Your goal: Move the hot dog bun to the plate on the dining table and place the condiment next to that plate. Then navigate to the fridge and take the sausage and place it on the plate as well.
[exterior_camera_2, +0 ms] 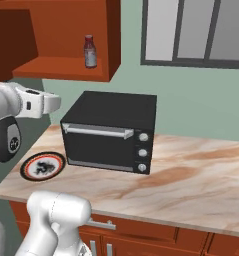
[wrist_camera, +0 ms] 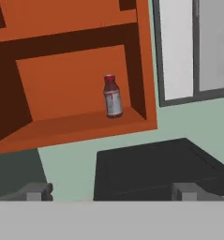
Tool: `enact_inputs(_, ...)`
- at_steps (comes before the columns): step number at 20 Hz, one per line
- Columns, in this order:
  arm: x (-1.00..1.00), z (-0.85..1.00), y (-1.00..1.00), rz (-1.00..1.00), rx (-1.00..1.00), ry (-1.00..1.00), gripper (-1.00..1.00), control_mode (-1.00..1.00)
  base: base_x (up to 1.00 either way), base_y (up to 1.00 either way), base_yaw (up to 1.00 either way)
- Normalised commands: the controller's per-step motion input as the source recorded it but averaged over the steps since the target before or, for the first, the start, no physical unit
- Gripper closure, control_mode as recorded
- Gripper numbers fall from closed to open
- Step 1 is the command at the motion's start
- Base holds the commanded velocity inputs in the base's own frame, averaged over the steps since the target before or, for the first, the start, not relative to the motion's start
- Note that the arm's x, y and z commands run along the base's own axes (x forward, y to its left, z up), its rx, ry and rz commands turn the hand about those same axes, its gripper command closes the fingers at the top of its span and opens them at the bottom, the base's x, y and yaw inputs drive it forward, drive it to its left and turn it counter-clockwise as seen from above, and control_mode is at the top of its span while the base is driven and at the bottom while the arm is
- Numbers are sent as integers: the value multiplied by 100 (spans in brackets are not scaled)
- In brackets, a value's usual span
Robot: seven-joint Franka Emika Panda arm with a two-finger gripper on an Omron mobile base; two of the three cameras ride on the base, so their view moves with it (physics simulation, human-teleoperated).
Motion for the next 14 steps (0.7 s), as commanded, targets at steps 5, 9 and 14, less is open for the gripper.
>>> enact_inputs(5, 24, 71, 1, 0, -1, -23, -100, -100, 0, 0, 0)
enact_inputs(9, 10, 53, 0, -1, -5, -9, -100, -100, 0, 0, 0)
enact_inputs(14, 7, 44, 0, -2, -5, -2, -100, -100, 0, 0, 0)
